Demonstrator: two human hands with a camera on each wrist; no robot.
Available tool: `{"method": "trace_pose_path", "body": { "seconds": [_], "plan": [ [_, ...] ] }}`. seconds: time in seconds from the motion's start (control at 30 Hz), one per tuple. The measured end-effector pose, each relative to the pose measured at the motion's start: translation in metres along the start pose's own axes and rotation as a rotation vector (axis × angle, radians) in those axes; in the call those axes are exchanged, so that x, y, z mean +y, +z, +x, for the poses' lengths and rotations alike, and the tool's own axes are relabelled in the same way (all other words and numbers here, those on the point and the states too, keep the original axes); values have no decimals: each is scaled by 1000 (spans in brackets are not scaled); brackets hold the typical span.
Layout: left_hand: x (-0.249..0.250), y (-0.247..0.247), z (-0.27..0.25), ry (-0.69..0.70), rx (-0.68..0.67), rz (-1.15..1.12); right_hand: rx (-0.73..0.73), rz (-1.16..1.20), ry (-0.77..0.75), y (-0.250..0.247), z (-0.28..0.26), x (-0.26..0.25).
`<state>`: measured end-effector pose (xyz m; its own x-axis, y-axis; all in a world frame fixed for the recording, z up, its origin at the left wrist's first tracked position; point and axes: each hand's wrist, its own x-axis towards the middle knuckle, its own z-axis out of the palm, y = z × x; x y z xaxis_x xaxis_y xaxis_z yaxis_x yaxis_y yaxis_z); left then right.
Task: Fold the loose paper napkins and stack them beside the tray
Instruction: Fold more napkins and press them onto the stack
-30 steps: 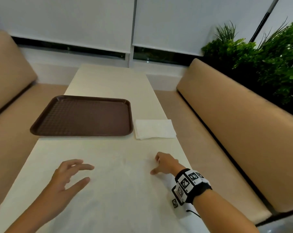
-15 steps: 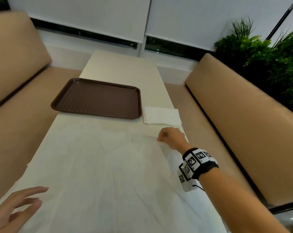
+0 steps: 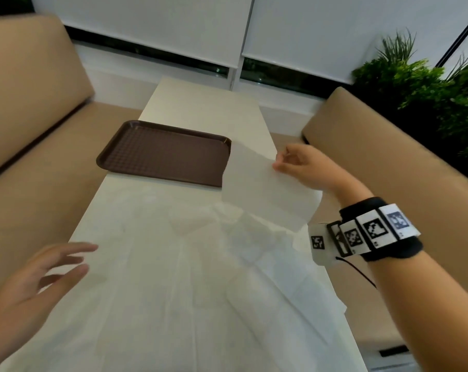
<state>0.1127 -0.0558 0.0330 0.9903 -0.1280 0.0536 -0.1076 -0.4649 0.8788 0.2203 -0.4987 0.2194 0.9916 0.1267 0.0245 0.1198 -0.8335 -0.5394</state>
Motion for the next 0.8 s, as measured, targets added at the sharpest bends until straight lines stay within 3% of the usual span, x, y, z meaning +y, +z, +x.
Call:
{"method": "trace_pose_path", "body": {
  "seconds": [0.07,0.13,0.17,0.3,0.4,0.6,0.7,0.8],
  "plan": [
    [69,16,17,60,-11,-150,-25,181,6,-17,-9,-17],
    [110,38,32,184,-39,-221,-65,390,-14,-29,-17,-31],
    [126,48,41,179,-64,-280,-82,509,-21,-32,-20,-36],
    [167,90,78,-24,-202,-650,-38,820,-41,-38,-27,-47],
    [192,117,94,-87,-283,-933,35,938,-12,-26,-27,-45],
    [217,141,110,-232,-297,-1311,114,972,105,21,-32,-38],
    [215,146,115,-260,-179,-1248,94,835,149,36,-33,-29],
    [210,146,118,-241,-134,-1084,175,462,138,35,-31,-24]
  ]
}}
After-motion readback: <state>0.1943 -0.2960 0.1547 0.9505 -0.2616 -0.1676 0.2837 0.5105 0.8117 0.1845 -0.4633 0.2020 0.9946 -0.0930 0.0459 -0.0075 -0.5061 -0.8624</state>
